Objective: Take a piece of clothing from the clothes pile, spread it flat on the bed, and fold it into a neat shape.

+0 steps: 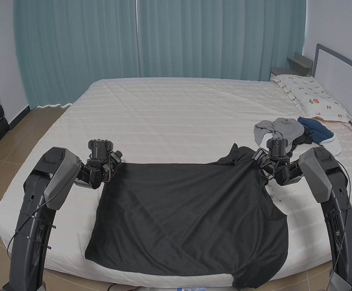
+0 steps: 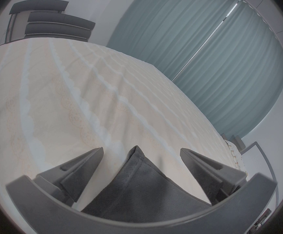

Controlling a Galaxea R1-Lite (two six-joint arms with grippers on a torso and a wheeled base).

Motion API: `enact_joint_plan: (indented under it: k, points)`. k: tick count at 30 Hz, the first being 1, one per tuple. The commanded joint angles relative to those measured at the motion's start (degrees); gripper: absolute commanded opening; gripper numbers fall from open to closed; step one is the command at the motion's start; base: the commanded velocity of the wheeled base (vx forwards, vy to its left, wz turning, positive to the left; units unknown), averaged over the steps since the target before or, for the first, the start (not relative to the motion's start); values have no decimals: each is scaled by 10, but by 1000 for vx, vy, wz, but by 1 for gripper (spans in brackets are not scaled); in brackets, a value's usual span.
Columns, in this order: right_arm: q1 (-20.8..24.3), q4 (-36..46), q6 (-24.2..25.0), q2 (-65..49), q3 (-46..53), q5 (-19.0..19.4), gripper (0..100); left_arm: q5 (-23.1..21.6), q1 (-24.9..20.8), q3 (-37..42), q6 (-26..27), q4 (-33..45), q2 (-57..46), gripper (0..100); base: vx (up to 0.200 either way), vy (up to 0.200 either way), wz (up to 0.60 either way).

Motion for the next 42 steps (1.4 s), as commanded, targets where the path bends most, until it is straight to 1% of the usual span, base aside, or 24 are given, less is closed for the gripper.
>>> enact_joint_plan:
  k: [1, 11, 14, 16, 28, 29, 34, 39, 41, 42]
  points:
    - [0, 0, 0, 0, 0, 0, 0, 0, 0, 3, 0, -1, -2, 100, 0, 0, 0]
    - [5, 0, 0, 0, 0, 0, 0, -2, -1, 15, 0, -5, -18, 100, 0, 0, 0]
    - [5, 0, 0, 0, 0, 0, 0, -25, -1, 15, -1, -3, -19, 100, 0, 0, 0]
    - [5, 0, 0, 1, 0, 0, 0, -32, -1, 18, -1, -3, -19, 100, 0, 0, 0]
    - [5, -1, 1, 2, 0, -1, 0, -36, -6, 1, 6, -3, 0, 100, 0, 0, 0]
    - [5, -1, 1, 2, 0, -1, 0, -36, -6, 1, 6, -3, 0, 0, 0, 0, 0]
    - [5, -1, 1, 1, -1, -1, 0, -29, -2, -26, 8, -2, 18, 0, 0, 0, 0]
    - [5, -9, 1, 0, -3, -1, 0, -26, -2, -28, 8, -4, 19, 0, 0, 0, 0]
    - [4, -18, 0, 0, -2, -1, 0, -20, -1, -28, 8, -6, 19, 0, 0, 0, 0]
    - [4, -26, -1, 0, -3, -1, 0, -5, 2, -36, 7, -7, 19, 0, 0, 0, 0]
